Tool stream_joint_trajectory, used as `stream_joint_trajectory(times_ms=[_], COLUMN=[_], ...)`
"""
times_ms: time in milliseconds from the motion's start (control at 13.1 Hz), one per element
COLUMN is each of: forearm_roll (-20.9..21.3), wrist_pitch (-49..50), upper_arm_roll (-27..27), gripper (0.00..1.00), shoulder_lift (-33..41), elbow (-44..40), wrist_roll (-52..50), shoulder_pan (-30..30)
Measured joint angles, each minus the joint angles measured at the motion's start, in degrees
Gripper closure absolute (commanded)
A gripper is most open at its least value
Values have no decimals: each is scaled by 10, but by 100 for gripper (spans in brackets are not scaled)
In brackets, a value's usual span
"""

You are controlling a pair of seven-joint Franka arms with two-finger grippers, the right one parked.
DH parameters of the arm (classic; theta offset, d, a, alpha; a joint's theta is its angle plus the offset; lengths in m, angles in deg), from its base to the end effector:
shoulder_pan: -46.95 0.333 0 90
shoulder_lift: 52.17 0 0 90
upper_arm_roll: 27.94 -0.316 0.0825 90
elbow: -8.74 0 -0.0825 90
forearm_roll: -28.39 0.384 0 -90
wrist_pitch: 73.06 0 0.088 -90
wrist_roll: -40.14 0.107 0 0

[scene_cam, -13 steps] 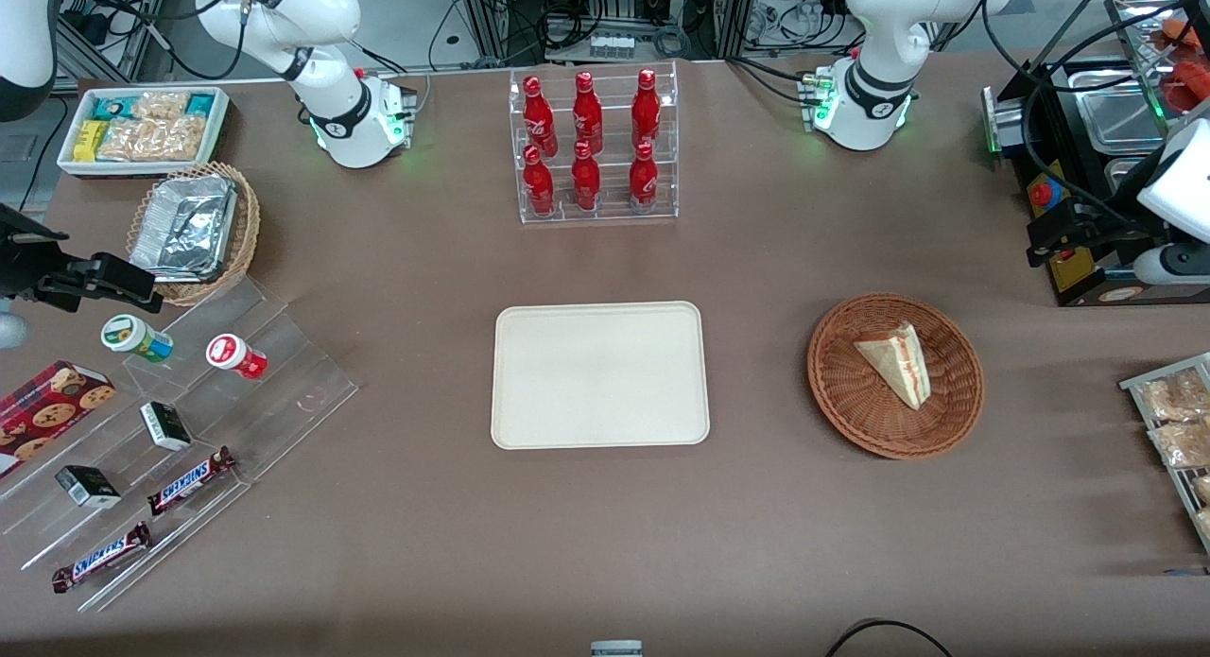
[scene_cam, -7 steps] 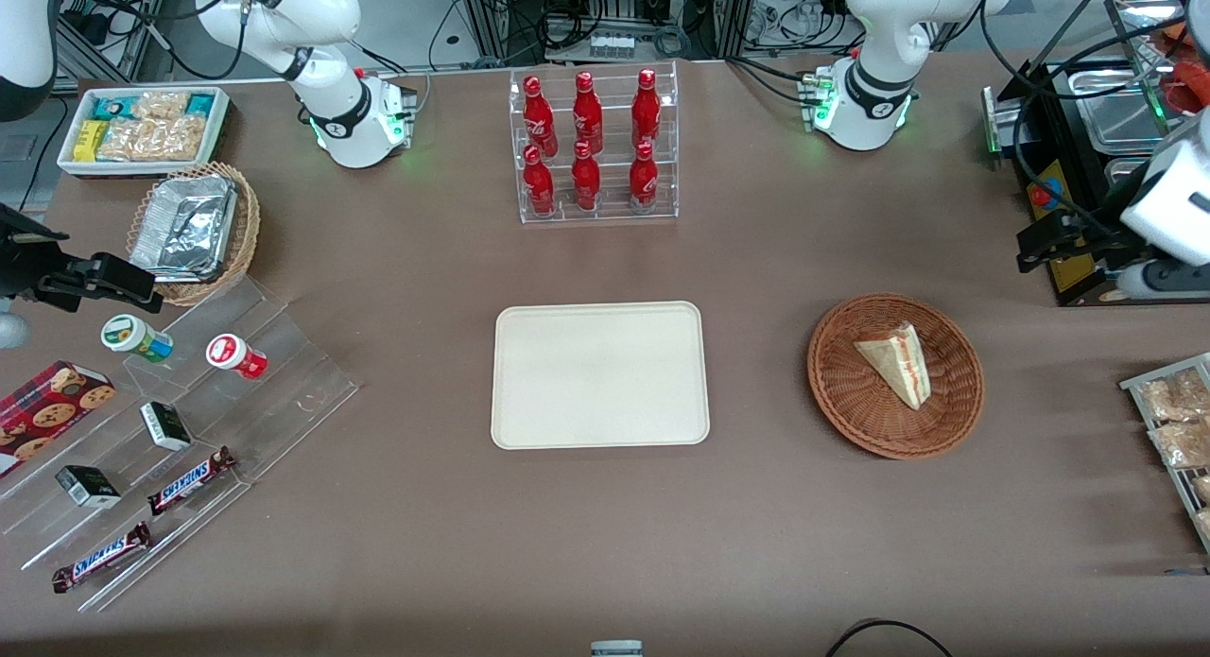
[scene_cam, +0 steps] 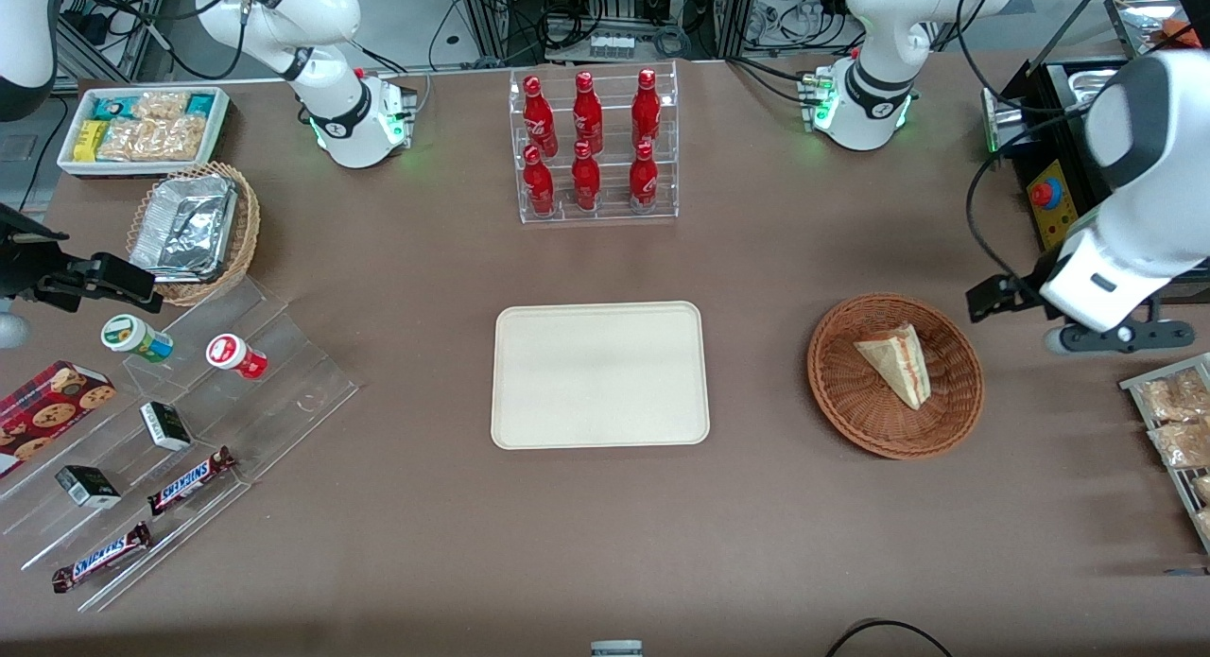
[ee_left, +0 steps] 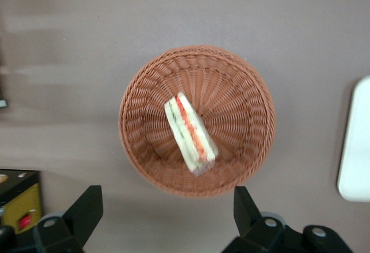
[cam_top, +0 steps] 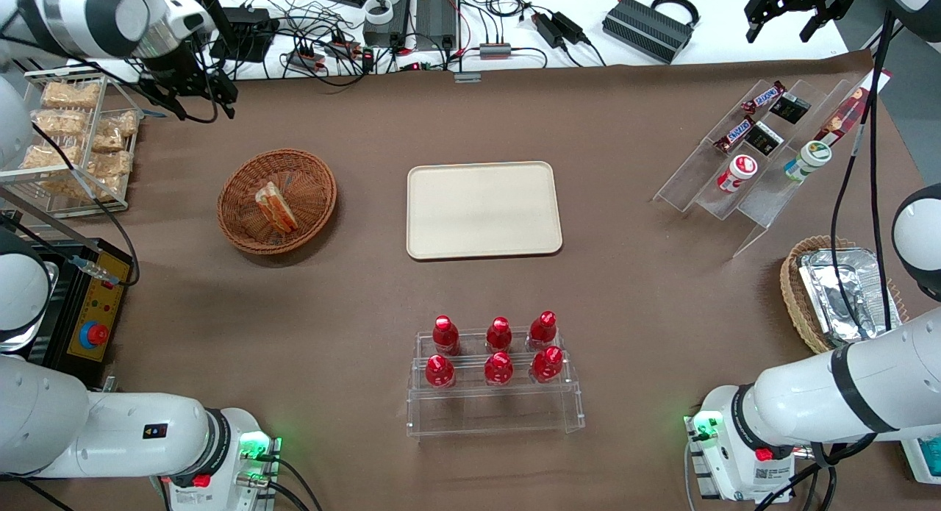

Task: Place sandwich from basket to tray
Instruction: 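Lower the open left gripper over the wrapped sandwich in the basket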

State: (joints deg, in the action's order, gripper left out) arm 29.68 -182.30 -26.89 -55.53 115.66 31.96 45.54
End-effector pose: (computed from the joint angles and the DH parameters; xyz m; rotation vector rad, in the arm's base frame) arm 0.5753 -0.0229 0.4794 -3.1165 -0.1438 0.0253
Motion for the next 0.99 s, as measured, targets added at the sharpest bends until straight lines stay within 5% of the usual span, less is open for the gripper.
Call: stream_joint_trajectory(times_ms=[533, 990], forearm_roll=[0, 0], wrist_pitch=[-235, -303], upper_arm_roll=[18, 22], gripper=[0, 0], shoulder_lift=[-8, -65], elbow=[184, 208], wrist_roll=[-182, -264], shoulder_pan=[0, -6])
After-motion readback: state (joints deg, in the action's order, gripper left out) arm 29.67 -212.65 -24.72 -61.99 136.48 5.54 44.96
